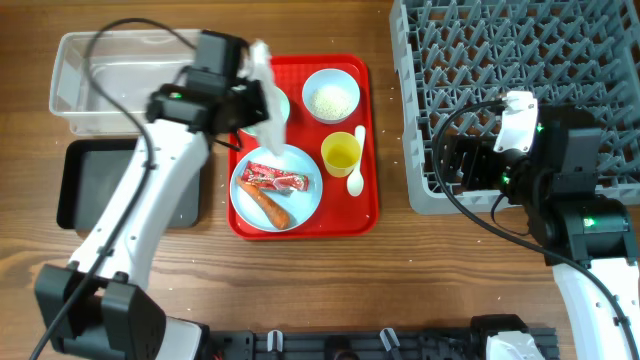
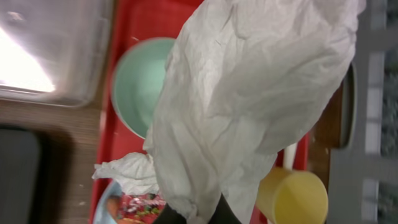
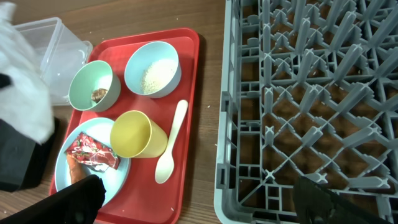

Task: Sort waste into correct bins and load items into the dishwasher rack
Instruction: 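Lift the white tissue and drop it into the clear bin, then grasp the red candy wrapper on the plate with the left gripper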

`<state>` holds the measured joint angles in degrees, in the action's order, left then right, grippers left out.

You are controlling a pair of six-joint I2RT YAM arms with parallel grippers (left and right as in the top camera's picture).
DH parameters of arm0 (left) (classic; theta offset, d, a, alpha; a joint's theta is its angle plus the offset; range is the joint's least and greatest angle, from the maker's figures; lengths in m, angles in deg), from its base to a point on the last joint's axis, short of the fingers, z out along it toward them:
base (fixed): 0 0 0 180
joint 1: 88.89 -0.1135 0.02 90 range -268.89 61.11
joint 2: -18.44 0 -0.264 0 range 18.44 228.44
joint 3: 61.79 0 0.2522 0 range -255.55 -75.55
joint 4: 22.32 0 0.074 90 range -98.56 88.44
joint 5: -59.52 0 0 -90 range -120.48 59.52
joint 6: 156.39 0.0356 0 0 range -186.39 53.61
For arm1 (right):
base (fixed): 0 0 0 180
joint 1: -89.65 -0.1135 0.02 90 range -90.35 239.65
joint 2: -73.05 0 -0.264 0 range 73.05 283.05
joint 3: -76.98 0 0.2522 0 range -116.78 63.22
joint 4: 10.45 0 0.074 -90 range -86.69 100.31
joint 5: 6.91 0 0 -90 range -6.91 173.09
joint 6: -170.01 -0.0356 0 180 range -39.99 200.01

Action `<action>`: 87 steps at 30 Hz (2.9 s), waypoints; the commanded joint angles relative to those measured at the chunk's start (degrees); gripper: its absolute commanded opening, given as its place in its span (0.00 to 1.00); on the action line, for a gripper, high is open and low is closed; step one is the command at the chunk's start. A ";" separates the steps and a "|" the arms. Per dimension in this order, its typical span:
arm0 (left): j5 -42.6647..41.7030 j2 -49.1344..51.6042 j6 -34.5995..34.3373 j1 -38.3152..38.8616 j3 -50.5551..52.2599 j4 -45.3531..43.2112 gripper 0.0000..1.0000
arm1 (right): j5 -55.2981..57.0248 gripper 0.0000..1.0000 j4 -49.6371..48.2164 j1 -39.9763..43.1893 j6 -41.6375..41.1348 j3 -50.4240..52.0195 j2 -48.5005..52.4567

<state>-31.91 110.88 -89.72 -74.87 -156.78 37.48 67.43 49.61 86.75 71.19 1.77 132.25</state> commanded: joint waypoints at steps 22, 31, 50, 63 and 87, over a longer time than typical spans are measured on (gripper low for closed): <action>9.40 17.49 -2.60 -21.77 -0.48 -35.17 1.00 | -1.20 1.00 2.64 0.20 -3.61 -1.07 7.91; 6.67 10.40 -2.12 -21.90 -0.66 -35.12 0.31 | -1.18 1.00 2.40 0.20 -3.58 -1.07 8.00; -12.28 -0.31 3.54 -2.89 -0.17 9.31 0.87 | -1.16 1.00 1.95 0.20 -3.17 -1.07 8.00; 0.72 0.57 -16.61 7.50 26.16 -13.81 0.82 | -1.18 1.00 2.97 0.20 -3.21 -1.07 8.00; 4.94 10.01 -15.93 7.52 30.45 -25.07 0.42 | -1.18 1.00 3.32 0.20 -3.32 -1.07 8.00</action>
<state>-25.18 117.85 -105.30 -67.48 -128.12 11.93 66.99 52.85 86.75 68.26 1.77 139.93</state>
